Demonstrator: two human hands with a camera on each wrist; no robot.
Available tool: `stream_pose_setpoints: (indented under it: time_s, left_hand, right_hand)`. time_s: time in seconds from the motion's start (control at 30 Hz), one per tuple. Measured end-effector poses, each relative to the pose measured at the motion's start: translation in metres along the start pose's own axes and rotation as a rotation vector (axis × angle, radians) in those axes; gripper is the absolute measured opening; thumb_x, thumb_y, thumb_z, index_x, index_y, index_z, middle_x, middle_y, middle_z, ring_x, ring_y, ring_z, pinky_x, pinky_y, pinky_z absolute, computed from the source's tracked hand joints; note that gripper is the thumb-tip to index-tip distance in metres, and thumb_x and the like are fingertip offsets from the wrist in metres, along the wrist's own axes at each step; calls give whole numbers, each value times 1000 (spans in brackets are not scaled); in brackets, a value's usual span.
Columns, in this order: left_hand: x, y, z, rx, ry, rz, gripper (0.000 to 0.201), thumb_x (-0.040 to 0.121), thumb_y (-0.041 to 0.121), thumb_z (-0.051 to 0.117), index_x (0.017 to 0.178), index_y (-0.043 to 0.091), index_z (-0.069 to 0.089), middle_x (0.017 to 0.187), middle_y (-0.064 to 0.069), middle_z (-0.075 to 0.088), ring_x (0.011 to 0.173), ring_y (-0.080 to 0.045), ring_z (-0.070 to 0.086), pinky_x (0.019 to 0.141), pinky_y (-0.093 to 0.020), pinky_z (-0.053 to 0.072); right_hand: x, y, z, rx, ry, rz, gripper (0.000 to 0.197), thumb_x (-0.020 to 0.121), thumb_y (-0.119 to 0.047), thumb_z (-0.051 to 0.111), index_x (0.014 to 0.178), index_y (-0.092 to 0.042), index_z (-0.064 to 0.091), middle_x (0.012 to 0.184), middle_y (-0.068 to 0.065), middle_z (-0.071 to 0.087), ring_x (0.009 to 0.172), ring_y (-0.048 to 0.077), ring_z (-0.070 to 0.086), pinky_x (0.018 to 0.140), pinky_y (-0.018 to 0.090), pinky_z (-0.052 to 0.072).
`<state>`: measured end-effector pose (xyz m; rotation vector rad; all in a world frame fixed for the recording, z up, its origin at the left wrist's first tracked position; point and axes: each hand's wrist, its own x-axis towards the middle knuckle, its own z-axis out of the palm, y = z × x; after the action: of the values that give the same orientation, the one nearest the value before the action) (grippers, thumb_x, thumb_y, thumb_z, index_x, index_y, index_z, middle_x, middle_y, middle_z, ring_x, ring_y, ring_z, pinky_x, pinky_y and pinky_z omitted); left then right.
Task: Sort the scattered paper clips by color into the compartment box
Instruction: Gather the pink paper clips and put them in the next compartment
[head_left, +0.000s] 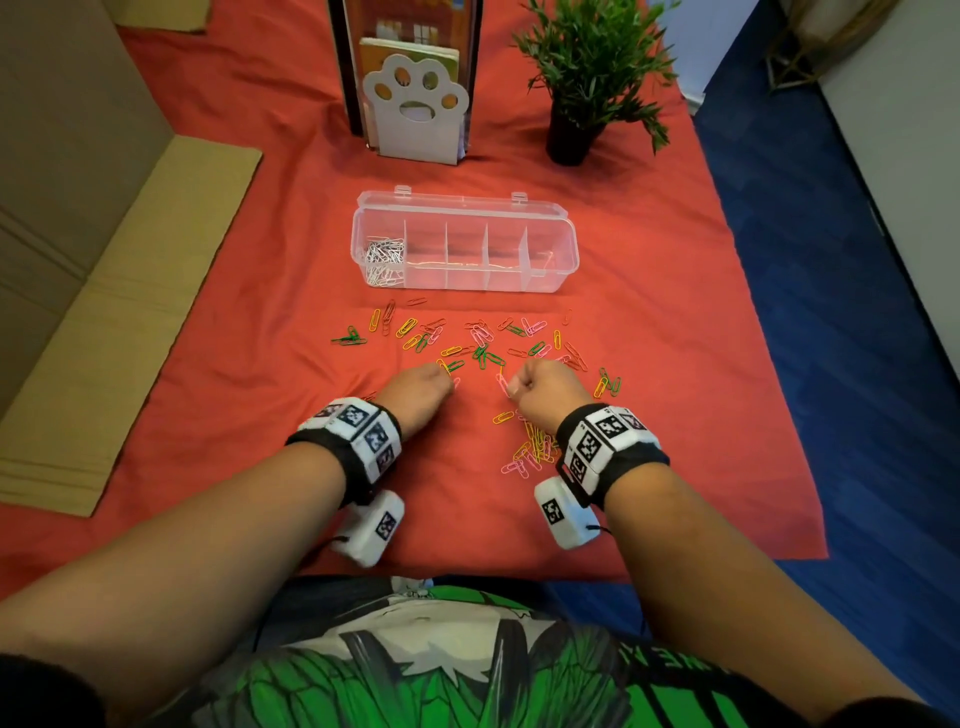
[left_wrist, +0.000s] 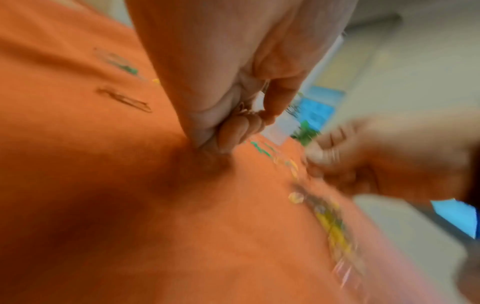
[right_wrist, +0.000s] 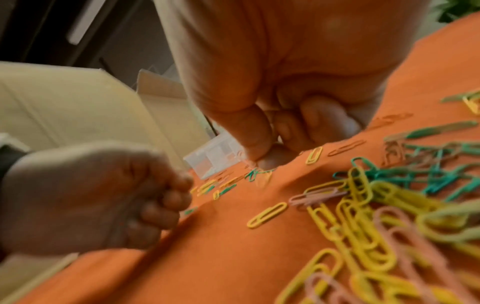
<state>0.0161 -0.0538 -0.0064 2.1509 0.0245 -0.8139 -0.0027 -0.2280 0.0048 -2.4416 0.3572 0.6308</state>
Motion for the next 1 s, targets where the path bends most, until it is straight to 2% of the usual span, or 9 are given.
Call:
stream_pose_setpoints:
  time_s: [0.1, 0.23, 0.4, 0.5, 0.63, 0.7, 0.77, 0.83, 1.0]
  left_hand:
    - [-6, 6, -10, -711, -114, -179, 22, 78, 7, 32, 59, 15, 41, 58, -3, 42, 35, -10, 37, 41, -15, 27]
    - [-11, 8, -25, -954, -180, -164, 14, 58, 13, 35, 61, 12, 49, 52, -3, 52, 38, -12, 43, 43, -15, 36]
    - [3, 22, -44, -911, -70, -202, 29, 85, 6, 30, 80, 8, 59, 62, -3, 60, 42, -9, 55, 43, -15, 47]
    - [16, 47, -71, -937, 7, -138, 25, 90, 8, 31, 84, 7, 55, 78, -5, 57, 59, -12, 59, 49, -19, 52]
    - [34, 73, -101, -1011, 101, -113, 9, 84, 6, 40, 85, 10, 47, 78, -5, 47, 71, -17, 51, 83, -34, 52]
    - [40, 78, -107, -1011, 140, -105, 26, 76, 5, 42, 99, 11, 53, 74, -2, 41, 64, -15, 44, 93, -33, 45]
    - [43, 79, -108, -996, 175, -98, 43, 71, 3, 42, 110, 15, 54, 72, 0, 34, 55, -12, 33, 78, -21, 46]
    - [45, 80, -107, -969, 211, -79, 18, 73, 1, 41, 77, 17, 49, 68, 1, 32, 51, -10, 27, 53, -17, 38]
    - [48, 51, -100, -677, 393, -6, 27, 81, 0, 44, 67, 19, 57, 64, 5, 60, 61, -13, 51, 64, -27, 44]
  right_hand:
    - [1, 1, -2, -18, -2, -33, 26, 87, -15, 55, 63, -21, 49, 76, 0, 59, 73, 17, 54, 69, 20, 38]
    - [1, -5, -2, 184, 4, -69, 26, 88, -14, 54, 65, -24, 48, 59, -9, 47, 53, 5, 42, 57, 21, 35]
    - [15, -22, -14, 353, 35, -49, 21, 81, -14, 58, 62, -23, 54, 63, -9, 53, 59, 6, 46, 61, 25, 38]
    - [25, -36, -28, 336, 76, -71, 21, 81, -13, 56, 63, -23, 52, 66, -7, 55, 64, 11, 50, 66, 25, 40]
    - [35, -50, -43, 283, 92, -91, 10, 82, -14, 52, 73, -18, 52, 77, 2, 57, 71, 18, 50, 68, 26, 41]
    - [39, -55, -48, 266, 91, -103, 6, 83, -16, 52, 77, -17, 52, 76, 4, 55, 69, 18, 49, 64, 25, 40]
    - [43, -59, -52, 248, 81, -100, 12, 83, -15, 52, 72, -18, 49, 70, 1, 53, 63, 17, 48, 59, 24, 39]
    - [49, -63, -54, 227, 73, -90, 20, 83, -13, 51, 66, -21, 45, 63, -2, 50, 55, 13, 45, 50, 22, 36]
    - [66, -87, -62, 179, 105, -111, 28, 86, -14, 49, 61, -21, 41, 62, -5, 46, 58, 11, 43, 51, 22, 35]
